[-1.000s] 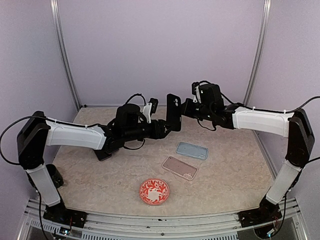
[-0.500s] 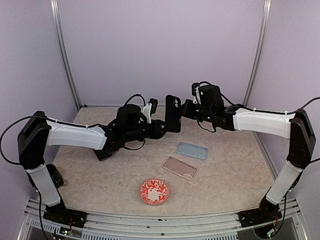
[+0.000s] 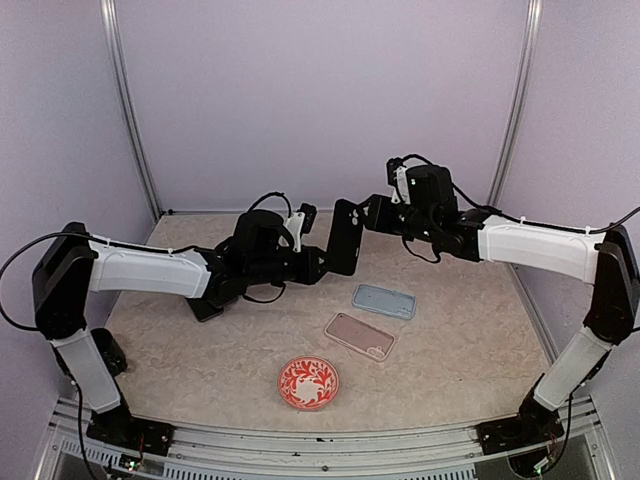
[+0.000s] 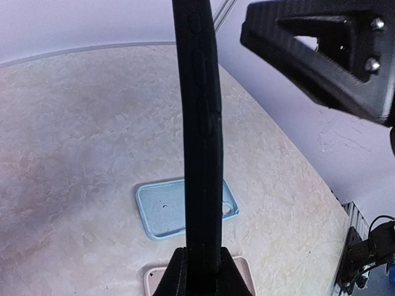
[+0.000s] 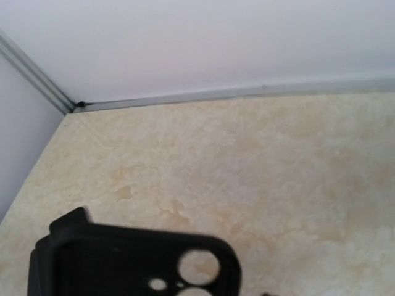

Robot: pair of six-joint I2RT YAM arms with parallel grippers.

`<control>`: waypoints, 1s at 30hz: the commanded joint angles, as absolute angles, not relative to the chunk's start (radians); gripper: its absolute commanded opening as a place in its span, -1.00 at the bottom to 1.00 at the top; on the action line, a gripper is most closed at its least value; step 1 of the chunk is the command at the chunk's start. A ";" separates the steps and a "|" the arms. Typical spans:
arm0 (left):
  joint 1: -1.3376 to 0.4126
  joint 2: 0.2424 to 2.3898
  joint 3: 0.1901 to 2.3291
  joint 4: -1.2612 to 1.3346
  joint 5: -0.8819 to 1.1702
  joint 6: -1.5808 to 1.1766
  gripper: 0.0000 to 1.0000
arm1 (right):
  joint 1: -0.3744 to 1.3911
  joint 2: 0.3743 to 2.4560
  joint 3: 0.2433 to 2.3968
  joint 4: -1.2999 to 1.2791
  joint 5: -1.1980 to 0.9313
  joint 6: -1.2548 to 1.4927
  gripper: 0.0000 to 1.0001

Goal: Put the phone into the phone case
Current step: Pass from the right arm to the left, then pass from the left arm to the right

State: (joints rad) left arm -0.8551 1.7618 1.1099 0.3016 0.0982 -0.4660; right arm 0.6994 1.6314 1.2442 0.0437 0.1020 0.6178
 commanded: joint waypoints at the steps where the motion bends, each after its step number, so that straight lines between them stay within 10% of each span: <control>1: -0.836 1.677 1.132 0.203 0.143 -0.392 -0.80 | 0.708 1.544 1.218 0.038 0.054 0.395 -0.01; 8: -0.792 1.564 1.118 0.045 0.276 -0.292 -0.76 | 0.700 1.531 1.271 -0.131 -0.163 -0.128 0.78; 30: -0.815 1.480 1.171 -0.350 0.442 -0.041 -0.75 | 0.569 1.632 1.422 -0.491 -0.836 -0.411 0.67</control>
State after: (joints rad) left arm -0.7956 1.4986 1.1366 -0.3096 0.4057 -0.0948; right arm 0.5785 1.5696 1.3788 -0.4103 -0.6735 -0.3824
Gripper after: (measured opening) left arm 0.128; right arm 0.853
